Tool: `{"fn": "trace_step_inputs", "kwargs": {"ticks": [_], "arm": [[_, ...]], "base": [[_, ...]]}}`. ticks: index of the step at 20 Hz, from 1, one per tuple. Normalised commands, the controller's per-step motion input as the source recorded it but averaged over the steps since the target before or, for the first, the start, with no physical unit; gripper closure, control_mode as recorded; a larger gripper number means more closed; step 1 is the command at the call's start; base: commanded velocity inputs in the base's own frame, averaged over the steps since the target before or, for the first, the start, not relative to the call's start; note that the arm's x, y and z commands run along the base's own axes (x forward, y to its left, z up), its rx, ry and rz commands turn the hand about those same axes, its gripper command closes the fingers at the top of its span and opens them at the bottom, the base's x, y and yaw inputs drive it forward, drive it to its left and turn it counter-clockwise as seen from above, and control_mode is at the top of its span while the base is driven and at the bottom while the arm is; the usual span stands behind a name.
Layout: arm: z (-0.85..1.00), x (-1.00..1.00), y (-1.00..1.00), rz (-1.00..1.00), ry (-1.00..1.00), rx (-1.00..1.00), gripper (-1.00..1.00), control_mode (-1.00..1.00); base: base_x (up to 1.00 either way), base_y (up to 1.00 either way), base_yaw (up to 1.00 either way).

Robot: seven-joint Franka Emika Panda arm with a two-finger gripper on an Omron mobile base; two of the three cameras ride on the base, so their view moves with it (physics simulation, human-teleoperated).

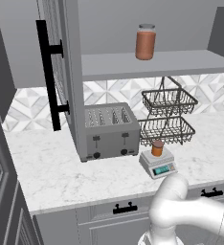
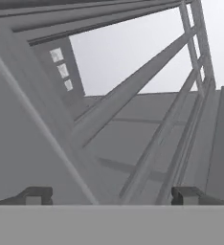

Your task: Pick the jam and place it on the digital scale for weighing, and close the cabinet.

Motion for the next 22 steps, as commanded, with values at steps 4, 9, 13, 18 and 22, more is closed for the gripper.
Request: {"fn": "trace_step_inputs", "kwargs": {"ticks": [4, 9, 13, 18, 22], "arm": [[0.54, -0.24, 1.0, 0.0, -0.07, -0.48, -1.0, -1.0], [0.53, -0.01, 1.0, -0.01, -0.19, -0.45, -1.0, -1.0], [0.12, 0.24, 1.0, -0.1, -0.11, -0.24, -1.0, -1.0], [-0.04, 0.61, 1.0, -0.15, -0.01, -0.12, -1.0, -1.0], [-0.2, 0.94, 1.0, -0.16, 0.02, -0.15, -1.0, -1.0]], "base": [[0.0, 0.0, 0.0], [0.0, 0.0, 0.0], [0.0, 0.0, 0.0], [0.0, 0.0, 0.0], [0.0, 0.0, 0.0]]}}
